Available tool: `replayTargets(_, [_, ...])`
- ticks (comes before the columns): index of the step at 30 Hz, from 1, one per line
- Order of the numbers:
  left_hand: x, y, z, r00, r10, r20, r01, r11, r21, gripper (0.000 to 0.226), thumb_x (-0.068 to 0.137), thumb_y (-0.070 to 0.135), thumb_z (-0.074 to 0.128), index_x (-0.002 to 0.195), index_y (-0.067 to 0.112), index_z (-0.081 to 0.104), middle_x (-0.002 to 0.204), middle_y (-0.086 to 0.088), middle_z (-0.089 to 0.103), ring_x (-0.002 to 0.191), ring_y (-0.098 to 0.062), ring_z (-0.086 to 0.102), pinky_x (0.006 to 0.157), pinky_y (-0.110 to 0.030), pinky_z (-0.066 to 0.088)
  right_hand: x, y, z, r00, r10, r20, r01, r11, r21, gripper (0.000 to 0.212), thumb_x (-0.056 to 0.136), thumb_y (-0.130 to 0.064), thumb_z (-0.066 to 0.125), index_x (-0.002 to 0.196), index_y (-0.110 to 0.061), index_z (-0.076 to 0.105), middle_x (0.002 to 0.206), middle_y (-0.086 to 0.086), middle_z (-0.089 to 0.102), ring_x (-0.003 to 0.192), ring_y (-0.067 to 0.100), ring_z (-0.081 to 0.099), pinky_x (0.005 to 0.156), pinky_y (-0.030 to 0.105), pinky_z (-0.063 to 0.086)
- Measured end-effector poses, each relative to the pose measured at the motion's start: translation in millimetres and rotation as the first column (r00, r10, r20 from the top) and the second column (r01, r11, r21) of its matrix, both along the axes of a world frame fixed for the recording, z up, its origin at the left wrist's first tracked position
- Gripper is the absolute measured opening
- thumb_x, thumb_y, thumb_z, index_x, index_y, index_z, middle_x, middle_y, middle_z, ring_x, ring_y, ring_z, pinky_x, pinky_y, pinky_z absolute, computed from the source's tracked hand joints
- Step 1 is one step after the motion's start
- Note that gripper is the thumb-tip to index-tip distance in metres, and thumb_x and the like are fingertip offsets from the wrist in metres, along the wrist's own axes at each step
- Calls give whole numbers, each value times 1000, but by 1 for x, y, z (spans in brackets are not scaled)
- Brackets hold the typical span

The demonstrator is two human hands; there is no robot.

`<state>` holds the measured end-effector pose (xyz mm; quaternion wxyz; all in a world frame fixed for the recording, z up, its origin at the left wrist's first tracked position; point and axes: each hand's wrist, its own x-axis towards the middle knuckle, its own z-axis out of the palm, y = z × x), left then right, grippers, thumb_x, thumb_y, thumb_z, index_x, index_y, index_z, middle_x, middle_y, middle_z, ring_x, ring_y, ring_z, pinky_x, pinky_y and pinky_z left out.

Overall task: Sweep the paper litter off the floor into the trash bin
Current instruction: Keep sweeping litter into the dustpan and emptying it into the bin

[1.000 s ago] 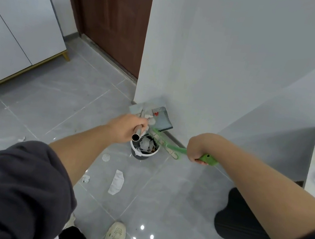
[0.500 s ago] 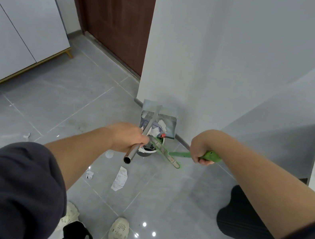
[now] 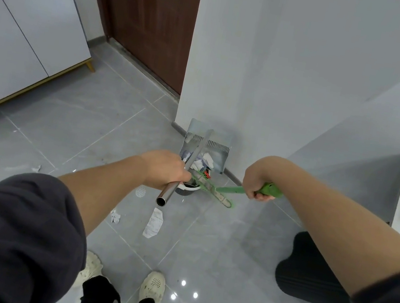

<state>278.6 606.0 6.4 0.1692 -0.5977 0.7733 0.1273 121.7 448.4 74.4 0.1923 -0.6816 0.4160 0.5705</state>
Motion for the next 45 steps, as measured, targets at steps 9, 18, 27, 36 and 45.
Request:
replayTargets(9, [-8, 20, -21, 993, -97, 68, 98, 995, -15, 20, 94, 13, 47, 111, 9, 56, 104, -13, 63, 98, -33, 60, 81, -39, 49, -2, 23, -7, 973, 229, -9, -229, 973, 19, 16, 89, 4, 37, 102, 0, 46, 64, 8, 43, 50, 16, 42, 46, 21, 37])
replayTargets(18, [-17, 22, -13, 985, -135, 103, 139, 990, -35, 24, 94, 11, 46, 115, 10, 55, 106, -13, 63, 100, -33, 60, 85, -39, 48, -6, 16, 0, 988, 146, 42, -146, 989, -3, 24, 90, 6, 36, 71, -8, 42, 45, 6, 44, 34, 12, 42, 42, 20, 36])
replayTargets(27, [-27, 32, -13, 995, -75, 59, 73, 997, 25, 22, 92, 10, 46, 110, 11, 58, 102, -12, 65, 97, -33, 62, 83, -41, 51, -12, 29, 7, 927, 376, 4, -374, 924, -80, 8, 91, 0, 44, 89, -5, 51, 37, 1, 52, 51, 13, 45, 47, 20, 41])
replayTargets(36, [6, 35, 11, 945, 232, -232, -293, 914, -280, 25, 86, 11, 60, 111, 15, 66, 94, -12, 64, 87, -34, 62, 69, -33, 43, -19, 11, 20, 986, 85, 142, -70, 992, -107, 26, 91, 3, 41, 68, -6, 46, 36, 4, 47, 28, 11, 43, 43, 20, 37])
replayTargets(45, [46, 22, 7, 228, 569, -790, -962, 256, -94, 21, 91, 22, 49, 75, 12, 57, 67, -10, 56, 61, -30, 47, 60, -33, 42, -11, -27, -10, 892, -262, 368, 325, 938, -121, 21, 92, 4, 41, 74, -7, 44, 52, 8, 46, 39, 16, 43, 36, 14, 35])
